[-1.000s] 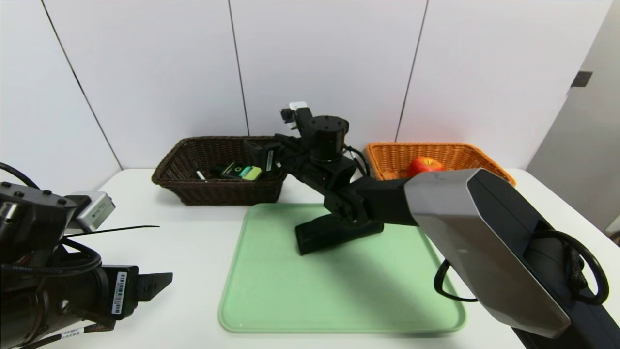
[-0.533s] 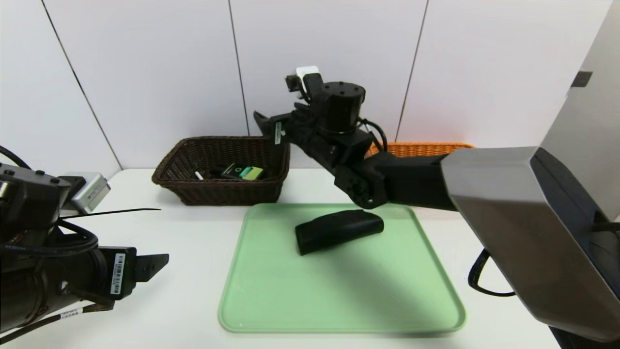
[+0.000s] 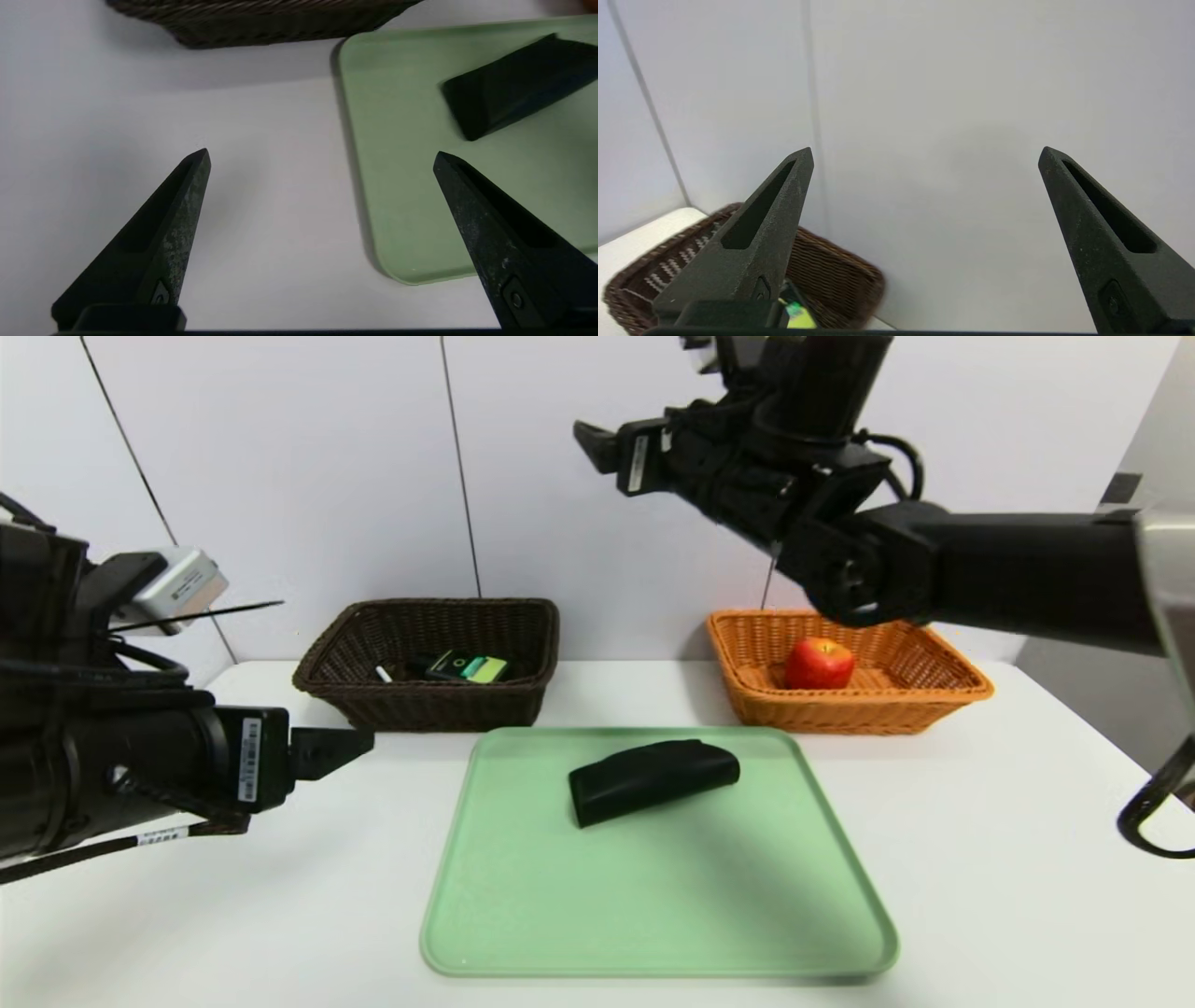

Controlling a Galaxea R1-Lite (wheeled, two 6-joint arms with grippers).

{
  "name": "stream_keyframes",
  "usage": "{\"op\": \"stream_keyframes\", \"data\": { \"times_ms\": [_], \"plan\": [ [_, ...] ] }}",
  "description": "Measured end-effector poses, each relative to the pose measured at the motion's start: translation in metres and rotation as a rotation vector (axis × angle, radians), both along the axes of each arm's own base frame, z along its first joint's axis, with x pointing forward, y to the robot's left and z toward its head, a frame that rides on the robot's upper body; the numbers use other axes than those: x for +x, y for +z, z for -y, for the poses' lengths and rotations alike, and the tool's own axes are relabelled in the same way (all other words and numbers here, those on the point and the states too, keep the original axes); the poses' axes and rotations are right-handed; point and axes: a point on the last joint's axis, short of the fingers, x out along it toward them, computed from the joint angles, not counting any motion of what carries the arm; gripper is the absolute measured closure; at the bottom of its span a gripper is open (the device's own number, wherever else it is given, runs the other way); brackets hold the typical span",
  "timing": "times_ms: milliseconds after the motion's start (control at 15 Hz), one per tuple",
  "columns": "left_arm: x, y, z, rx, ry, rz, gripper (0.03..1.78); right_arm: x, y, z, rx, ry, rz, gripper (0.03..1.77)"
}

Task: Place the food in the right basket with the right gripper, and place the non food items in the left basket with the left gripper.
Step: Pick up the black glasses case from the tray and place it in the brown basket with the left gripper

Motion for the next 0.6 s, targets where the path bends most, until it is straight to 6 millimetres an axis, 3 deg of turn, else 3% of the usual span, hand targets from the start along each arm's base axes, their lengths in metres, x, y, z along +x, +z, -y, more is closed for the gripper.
{"op": "stream_keyframes", "data": {
  "times_ms": [267,600],
  "plan": [
    [0.019,0.016,0.037,-0.056,-0.218,0.086,0.12,-0.016,0.032,0.064,-0.062,-0.072,-0.102,0.12],
    [0.057,0.004,0.074,-0.032,-0.443,0.092,0.12,-0.044,0.037,0.137,-0.177,-0.144,-0.391,0.11]
  ]
}}
